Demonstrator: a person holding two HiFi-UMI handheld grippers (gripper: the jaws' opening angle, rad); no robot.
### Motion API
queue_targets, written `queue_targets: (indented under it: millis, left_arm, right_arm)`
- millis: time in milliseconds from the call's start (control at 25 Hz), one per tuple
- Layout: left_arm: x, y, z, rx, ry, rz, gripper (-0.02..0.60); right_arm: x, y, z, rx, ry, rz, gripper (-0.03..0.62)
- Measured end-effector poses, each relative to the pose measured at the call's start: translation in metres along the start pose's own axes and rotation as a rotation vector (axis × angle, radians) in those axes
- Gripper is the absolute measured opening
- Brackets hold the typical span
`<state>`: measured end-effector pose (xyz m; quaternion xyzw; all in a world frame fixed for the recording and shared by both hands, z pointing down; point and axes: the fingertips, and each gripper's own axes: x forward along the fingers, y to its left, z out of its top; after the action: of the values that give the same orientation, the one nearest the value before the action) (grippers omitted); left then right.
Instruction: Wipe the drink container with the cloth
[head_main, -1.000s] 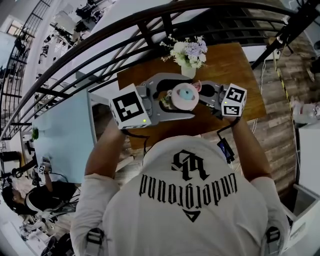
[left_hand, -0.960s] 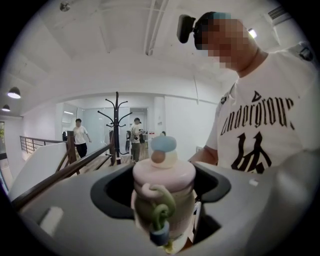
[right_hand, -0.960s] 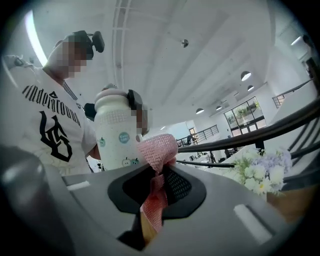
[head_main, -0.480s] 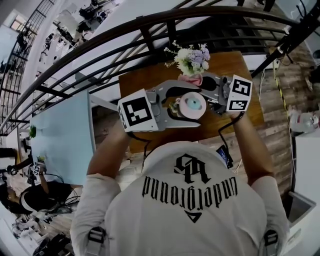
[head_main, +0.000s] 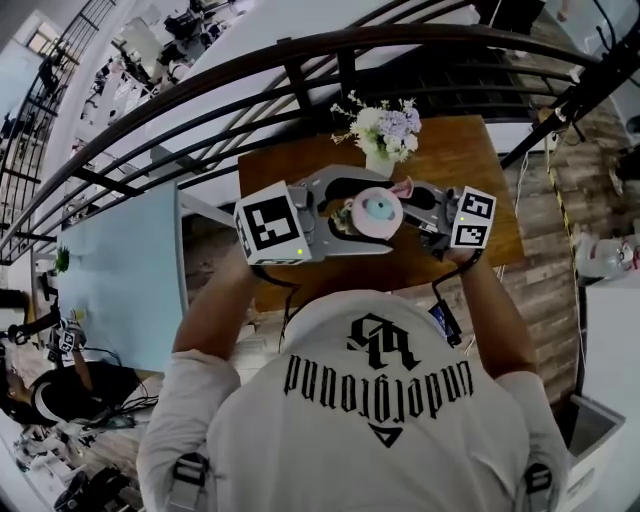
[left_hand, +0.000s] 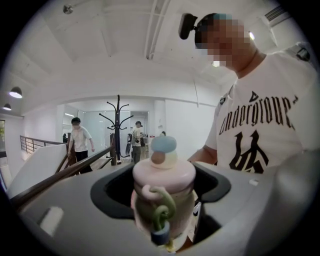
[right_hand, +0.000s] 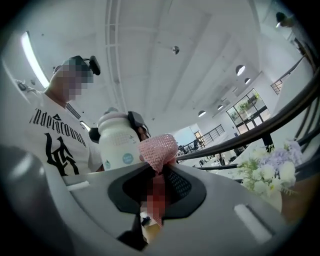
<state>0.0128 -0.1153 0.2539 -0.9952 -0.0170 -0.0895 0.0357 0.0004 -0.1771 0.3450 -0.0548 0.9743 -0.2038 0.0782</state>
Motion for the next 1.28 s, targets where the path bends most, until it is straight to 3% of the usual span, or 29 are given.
queue_targets:
  millis: [280,400,560,840,960,1080,1280]
  left_arm:
    - [0.0,0.011,-0.01,0.002,0.004,0.034,0.385]
    - [-0.002,0.014,-0.006,0.001,-0.009,0.041,0.385]
    - [0.0,0.021,-0.002,0.012,-0.009,0.04,0.385]
    - [-0.003,0.029,-0.001,-0.005,-0.018,0.067,0.385]
    - [-0.003,0.033,-0.004,-0.026,-0.019,0.077,0.385]
    - [-0.003,0.039,-0.006,-0.029,-0.017,0.094,0.385]
    - [-0.001,0.048,-0.015,-0.06,0.0,0.134,0.385]
  right_arm:
    - [-0.004,0.038,0.072,-0.099,-0.112,0.066,0.044]
    - [-0.004,0.044,0.078,-0.117,-0.117,0.07,0.044]
    - [-0.012,0.029,0.061,-0.06,-0.13,0.039,0.044]
    - [-0.021,0.003,-0.019,0.059,-0.049,-0.038,0.044]
    - [-0.027,-0.001,-0.035,0.09,-0.04,-0.059,0.044]
    - [-0.027,0.006,-0.018,0.046,-0.058,-0.049,0.044]
    - [-0.024,0.037,0.044,-0.12,-0.122,-0.025,0.044]
